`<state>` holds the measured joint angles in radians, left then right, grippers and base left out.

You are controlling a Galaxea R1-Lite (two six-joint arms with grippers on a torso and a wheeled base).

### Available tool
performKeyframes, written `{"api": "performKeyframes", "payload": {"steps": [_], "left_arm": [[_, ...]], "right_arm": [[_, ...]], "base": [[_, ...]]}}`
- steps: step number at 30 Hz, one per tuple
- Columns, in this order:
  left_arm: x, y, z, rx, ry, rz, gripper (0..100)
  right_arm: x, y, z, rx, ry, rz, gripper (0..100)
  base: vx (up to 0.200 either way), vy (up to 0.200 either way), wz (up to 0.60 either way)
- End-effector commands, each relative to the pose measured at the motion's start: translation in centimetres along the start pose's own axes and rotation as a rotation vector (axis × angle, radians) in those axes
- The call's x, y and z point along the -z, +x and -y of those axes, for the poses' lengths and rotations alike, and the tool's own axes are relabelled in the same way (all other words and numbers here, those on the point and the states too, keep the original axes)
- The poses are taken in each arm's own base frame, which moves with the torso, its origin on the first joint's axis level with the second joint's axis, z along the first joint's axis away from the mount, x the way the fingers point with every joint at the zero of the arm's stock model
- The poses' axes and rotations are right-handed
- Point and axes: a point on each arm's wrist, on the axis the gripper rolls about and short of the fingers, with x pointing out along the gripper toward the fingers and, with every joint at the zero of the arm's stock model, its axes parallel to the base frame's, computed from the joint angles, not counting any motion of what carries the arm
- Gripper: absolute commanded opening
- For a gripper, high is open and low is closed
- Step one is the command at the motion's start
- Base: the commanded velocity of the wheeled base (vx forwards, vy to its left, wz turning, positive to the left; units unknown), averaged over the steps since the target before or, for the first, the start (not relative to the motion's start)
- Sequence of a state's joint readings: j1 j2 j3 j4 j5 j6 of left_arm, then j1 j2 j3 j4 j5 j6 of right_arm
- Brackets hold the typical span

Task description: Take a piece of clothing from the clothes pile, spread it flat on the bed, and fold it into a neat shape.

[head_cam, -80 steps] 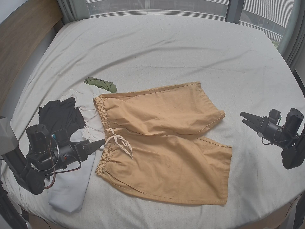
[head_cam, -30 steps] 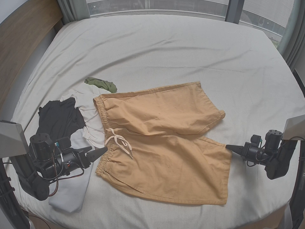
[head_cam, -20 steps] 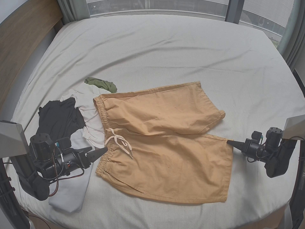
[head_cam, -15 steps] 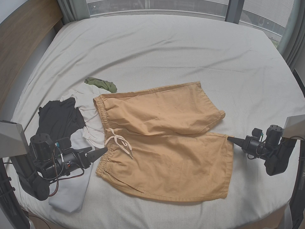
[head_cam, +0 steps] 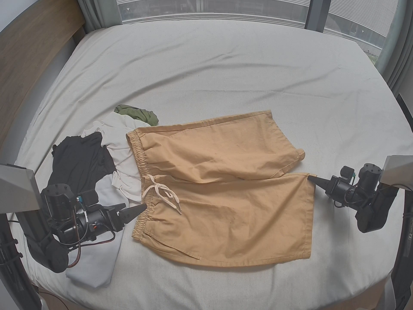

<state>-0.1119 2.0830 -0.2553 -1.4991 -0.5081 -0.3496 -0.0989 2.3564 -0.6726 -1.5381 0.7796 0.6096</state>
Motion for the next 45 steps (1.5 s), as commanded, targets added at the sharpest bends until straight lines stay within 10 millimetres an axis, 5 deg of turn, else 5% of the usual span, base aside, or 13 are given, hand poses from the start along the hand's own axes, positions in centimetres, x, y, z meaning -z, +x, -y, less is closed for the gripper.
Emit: {"api": "performKeyframes", "payload": {"steps": [1, 2, 8, 18, 28, 45], "left_arm": [[0.5, 0.0, -0.2, -0.006, -0.012, -0.020, 100], [0.6, 0.0, -0.2, -0.008, -0.015, -0.025, 100], [1.1, -0.4, -0.2, -0.016, -0.028, -0.047, 100], [1.4, -0.6, -0.3, -0.027, -0.043, -0.059, 100], [3.2, -0.9, -0.7, -0.049, -0.080, -0.134, 100], [5.5, 2.2, -1.4, -0.052, -0.080, -0.186, 100]], "right_arm": [[0.1, 0.0, -0.1, -0.001, -0.002, -0.004, 0], [0.1, 0.0, -0.1, -0.001, -0.003, -0.002, 100], [-1.0, -0.6, -0.8, -0.004, -0.026, 0.024, 100], [-6.0, -4.2, -3.1, 0.005, -0.119, 0.165, 100], [-5.9, -4.1, -3.6, -0.005, -0.125, 0.164, 100], [-5.7, -4.0, -3.7, -0.009, -0.124, 0.157, 100]], "base": [[0.000, 0.000, 0.00], [0.000, 0.000, 0.00], [0.000, 0.000, 0.00], [0.000, 0.000, 0.00], [0.000, 0.000, 0.00], [0.000, 0.000, 0.00]]}}
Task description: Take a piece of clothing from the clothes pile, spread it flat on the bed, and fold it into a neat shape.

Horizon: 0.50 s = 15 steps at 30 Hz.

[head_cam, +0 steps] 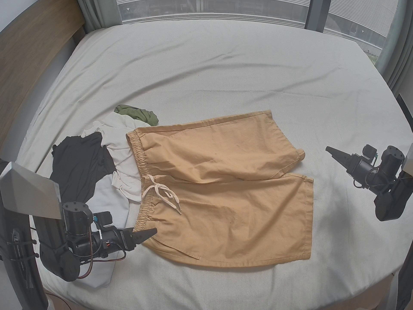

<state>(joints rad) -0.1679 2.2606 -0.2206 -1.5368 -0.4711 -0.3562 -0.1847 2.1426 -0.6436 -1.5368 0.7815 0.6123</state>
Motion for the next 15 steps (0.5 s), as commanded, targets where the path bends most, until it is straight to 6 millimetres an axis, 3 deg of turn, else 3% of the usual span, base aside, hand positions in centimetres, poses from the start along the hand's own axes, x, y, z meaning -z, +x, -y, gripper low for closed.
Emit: {"api": "performKeyframes", "payload": {"steps": [1, 15], "left_arm": [[0.81, 0.73, -0.49, -0.011, -0.011, -0.025, 100], [0.18, 0.13, -0.20, -0.017, -0.001, 0.004, 100]], "right_arm": [[0.00, 0.00, -0.04, -0.001, -0.001, -0.001, 100], [0.15, 0.00, 0.07, 0.002, -0.001, -0.003, 100]], "base": [[0.000, 0.000, 0.00], [0.000, 0.000, 0.00]]}}
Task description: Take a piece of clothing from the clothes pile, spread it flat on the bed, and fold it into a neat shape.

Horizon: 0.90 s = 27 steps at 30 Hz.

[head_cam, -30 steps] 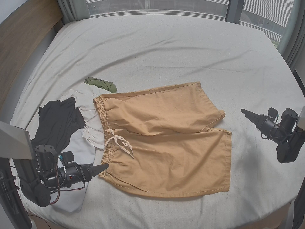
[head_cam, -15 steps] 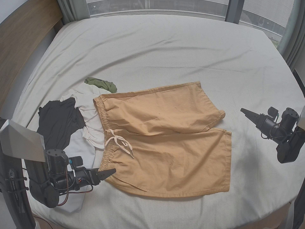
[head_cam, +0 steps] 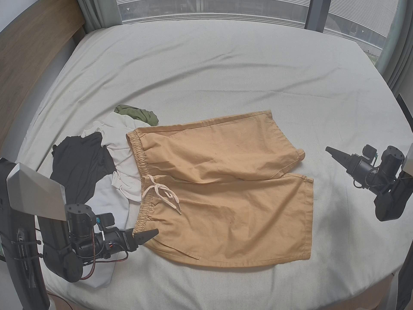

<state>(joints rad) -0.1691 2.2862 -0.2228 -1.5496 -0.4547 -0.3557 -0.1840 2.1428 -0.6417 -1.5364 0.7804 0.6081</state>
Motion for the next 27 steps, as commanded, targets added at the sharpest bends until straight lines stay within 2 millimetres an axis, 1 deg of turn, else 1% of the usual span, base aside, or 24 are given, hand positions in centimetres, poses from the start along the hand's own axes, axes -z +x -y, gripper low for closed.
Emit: {"api": "performKeyframes", "payload": {"steps": [1, 9, 20, 24, 25, 27], "left_arm": [[-0.2, -0.2, 0.1, 0.000, 0.002, 0.008, 0], [0.0, -0.3, 0.2, -0.002, 0.000, -0.002, 0], [0.1, -0.4, 0.1, -0.004, 0.002, -0.004, 0], [1.0, -1.1, 0.1, -0.020, -0.008, -0.043, 0], [1.1, -1.2, 0.1, -0.021, -0.007, -0.047, 100], [1.2, -1.4, 0.1, -0.024, -0.003, -0.052, 100]], "right_arm": [[0.1, 0.0, 0.0, 0.000, 0.002, -0.003, 100], [0.3, 0.0, 0.1, 0.002, 0.004, -0.006, 100], [1.3, -0.2, 0.1, 0.012, 0.002, -0.038, 100], [1.4, 0.0, 0.0, 0.006, -0.001, -0.040, 100], [1.4, 0.0, 0.0, 0.006, -0.001, -0.040, 100], [1.3, 0.0, -0.1, 0.005, -0.003, -0.038, 100]], "base": [[0.000, 0.000, 0.00], [0.000, 0.000, 0.00], [0.000, 0.000, 0.00], [0.000, 0.000, 0.00], [0.000, 0.000, 0.00], [0.000, 0.000, 0.00]]}}
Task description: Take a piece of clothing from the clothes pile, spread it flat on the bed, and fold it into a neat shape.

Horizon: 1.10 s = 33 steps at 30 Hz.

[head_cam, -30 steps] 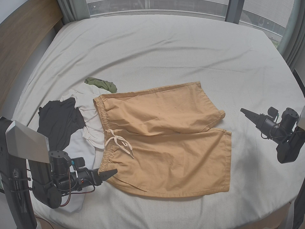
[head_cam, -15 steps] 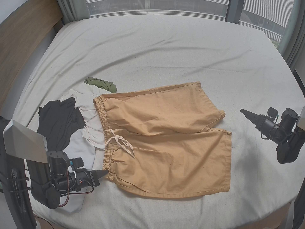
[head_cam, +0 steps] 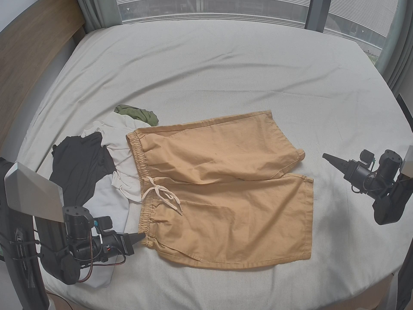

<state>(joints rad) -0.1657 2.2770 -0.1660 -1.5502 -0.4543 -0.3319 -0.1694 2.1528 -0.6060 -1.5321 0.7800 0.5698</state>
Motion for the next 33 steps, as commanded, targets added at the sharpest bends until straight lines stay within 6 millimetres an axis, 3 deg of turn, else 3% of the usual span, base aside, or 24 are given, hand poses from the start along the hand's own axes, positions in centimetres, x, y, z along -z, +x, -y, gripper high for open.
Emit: {"api": "performKeyframes", "payload": {"steps": [1, 12, 13, 24, 29, 33], "left_arm": [[0.4, -0.3, 0.0, -0.007, -0.008, -0.017, 100], [0.3, -0.3, -0.1, -0.009, -0.012, -0.012, 100], [0.2, -0.3, -0.1, -0.008, -0.010, -0.010, 0], [0.2, -0.4, -0.3, -0.014, -0.015, -0.006, 0], [-0.2, -0.2, -0.3, -0.008, -0.007, 0.009, 0], [-0.6, -0.5, 0.0, 0.002, 0.004, 0.029, 0]], "right_arm": [[0.0, 0.1, 0.0, -0.003, 0.000, -0.001, 100], [0.1, 0.1, 0.0, -0.004, 0.001, -0.003, 100], [0.2, 0.1, 0.0, -0.003, 0.002, -0.004, 100], [0.7, 0.1, 0.0, 0.000, 0.016, -0.020, 100], [2.3, -0.9, -1.0, 0.012, 0.038, -0.077, 100], [4.8, -2.3, -2.4, 0.027, 0.013, -0.165, 100]], "base": [[0.000, 0.000, 0.00], [0.000, 0.000, 0.00], [0.000, 0.000, 0.00], [0.000, 0.000, 0.00], [0.000, 0.000, 0.00], [0.000, 0.000, 0.00]]}}
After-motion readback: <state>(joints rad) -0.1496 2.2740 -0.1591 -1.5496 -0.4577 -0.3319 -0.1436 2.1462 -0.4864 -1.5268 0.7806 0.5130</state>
